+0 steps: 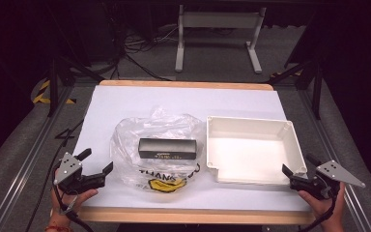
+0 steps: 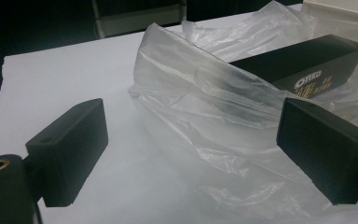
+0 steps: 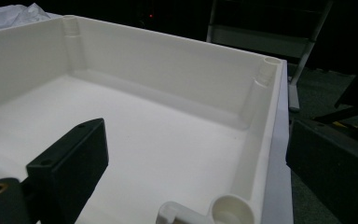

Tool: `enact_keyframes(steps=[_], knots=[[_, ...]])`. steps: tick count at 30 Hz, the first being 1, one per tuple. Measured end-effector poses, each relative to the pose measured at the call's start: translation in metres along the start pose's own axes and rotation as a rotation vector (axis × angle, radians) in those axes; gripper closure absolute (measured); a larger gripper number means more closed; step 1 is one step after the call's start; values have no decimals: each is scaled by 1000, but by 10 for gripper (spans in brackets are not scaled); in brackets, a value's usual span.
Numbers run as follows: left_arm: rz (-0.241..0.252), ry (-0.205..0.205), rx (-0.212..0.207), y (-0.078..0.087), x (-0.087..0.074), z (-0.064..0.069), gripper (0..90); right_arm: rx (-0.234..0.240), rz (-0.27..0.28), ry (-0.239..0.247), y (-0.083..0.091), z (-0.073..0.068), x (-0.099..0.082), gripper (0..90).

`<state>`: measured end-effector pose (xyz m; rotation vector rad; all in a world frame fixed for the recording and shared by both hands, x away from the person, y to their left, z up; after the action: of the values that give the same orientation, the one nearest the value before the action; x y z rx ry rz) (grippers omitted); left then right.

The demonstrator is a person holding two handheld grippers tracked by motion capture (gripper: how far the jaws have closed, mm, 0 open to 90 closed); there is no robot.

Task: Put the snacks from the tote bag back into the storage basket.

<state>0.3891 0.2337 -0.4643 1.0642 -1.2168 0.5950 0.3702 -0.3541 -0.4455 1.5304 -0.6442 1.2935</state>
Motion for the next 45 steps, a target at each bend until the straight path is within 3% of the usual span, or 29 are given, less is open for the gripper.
enact_keyframes(steps=[4,13,15,18,22,28,32,38,45], knots=[[-12,-4,-7,0,-2,1,98,-9,3,-2,3,1,1,63],[13,-14,-19,1,2,5,98,-8,12,10,4,-3,6,67],[3,-19,-18,0,2,6,98,-9,9,34,5,-6,8,71],[8,-17,-18,1,2,7,98,16,24,57,6,-15,16,93],[20,-19,-18,3,5,8,97,92,41,99,6,-36,28,140],[15,-20,-18,2,4,8,97,156,17,144,2,-57,32,162],[16,-20,-21,2,4,8,97,197,7,146,-3,-68,34,184],[11,-21,-25,1,3,10,98,249,-7,181,-12,-83,39,236],[3,-21,-20,-1,1,11,98,265,-19,261,-30,-97,49,248]])
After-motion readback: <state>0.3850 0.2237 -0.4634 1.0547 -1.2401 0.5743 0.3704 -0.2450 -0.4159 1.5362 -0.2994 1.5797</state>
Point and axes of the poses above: each handheld gripper's, and its own axes: y roughly backward along the jaws, x roughly out of its top, z roughly to its right, the point moved 10 cm from there along -y, roughly forward along the jaws, and after that the axes turned 5 degrees about x, right-handed, at the moved point
